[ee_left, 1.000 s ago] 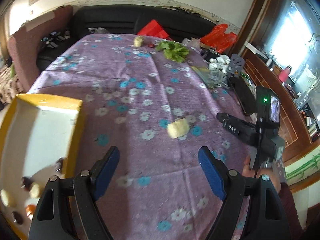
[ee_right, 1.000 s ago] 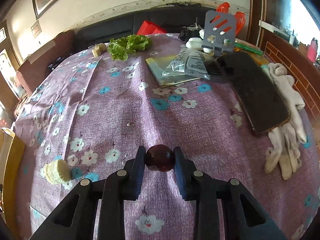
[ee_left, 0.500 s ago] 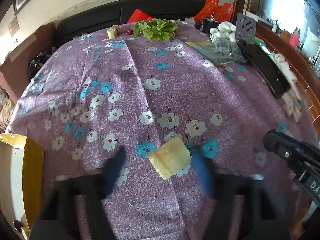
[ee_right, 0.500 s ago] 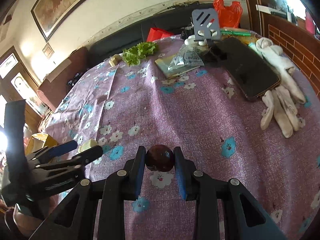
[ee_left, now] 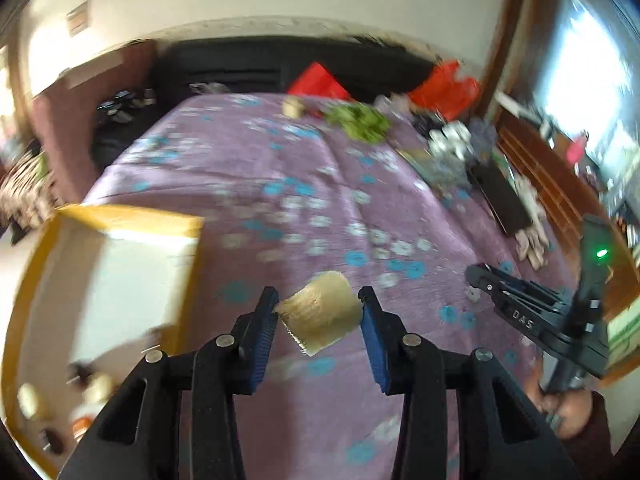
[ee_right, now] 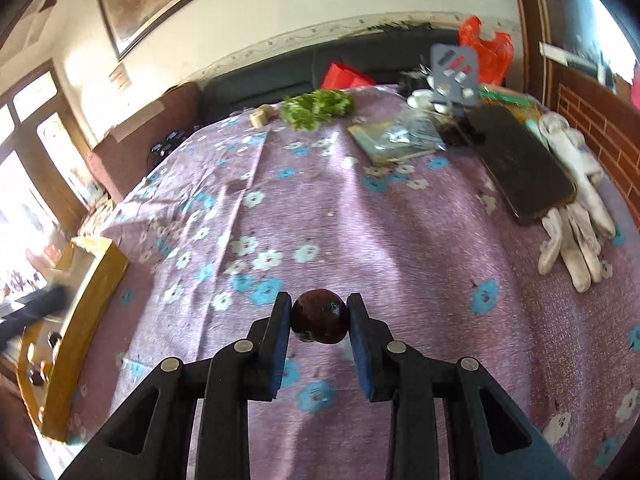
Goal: Organize fruits
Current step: 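Carry plum and cream cube into the yellow tray and release them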
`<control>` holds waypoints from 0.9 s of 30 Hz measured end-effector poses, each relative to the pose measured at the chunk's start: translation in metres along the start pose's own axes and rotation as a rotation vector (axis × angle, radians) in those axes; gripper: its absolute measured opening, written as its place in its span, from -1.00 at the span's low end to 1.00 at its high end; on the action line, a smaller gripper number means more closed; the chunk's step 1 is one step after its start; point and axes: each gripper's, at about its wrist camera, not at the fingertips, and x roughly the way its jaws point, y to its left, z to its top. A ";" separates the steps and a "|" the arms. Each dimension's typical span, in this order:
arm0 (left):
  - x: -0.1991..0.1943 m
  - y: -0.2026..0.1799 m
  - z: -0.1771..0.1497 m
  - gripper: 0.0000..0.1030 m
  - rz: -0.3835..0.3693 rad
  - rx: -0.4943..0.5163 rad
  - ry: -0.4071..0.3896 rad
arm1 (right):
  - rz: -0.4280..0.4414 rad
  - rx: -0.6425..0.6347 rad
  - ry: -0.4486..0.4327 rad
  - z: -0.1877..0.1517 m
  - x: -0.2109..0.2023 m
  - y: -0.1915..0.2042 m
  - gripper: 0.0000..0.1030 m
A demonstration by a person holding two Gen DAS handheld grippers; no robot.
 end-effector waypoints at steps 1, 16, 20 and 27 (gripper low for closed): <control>-0.011 0.014 -0.003 -0.23 0.020 -0.018 -0.009 | -0.005 -0.015 0.003 -0.001 -0.001 0.008 -0.41; -0.023 0.214 -0.029 -0.22 0.310 -0.252 0.068 | 0.339 -0.277 0.184 -0.009 0.012 0.253 -0.37; -0.011 0.234 -0.037 -0.22 0.290 -0.294 0.094 | 0.347 -0.343 0.258 -0.023 0.044 0.302 -0.37; -0.013 0.245 -0.046 0.00 0.235 -0.339 0.105 | 0.306 -0.422 0.334 -0.048 0.085 0.345 -0.37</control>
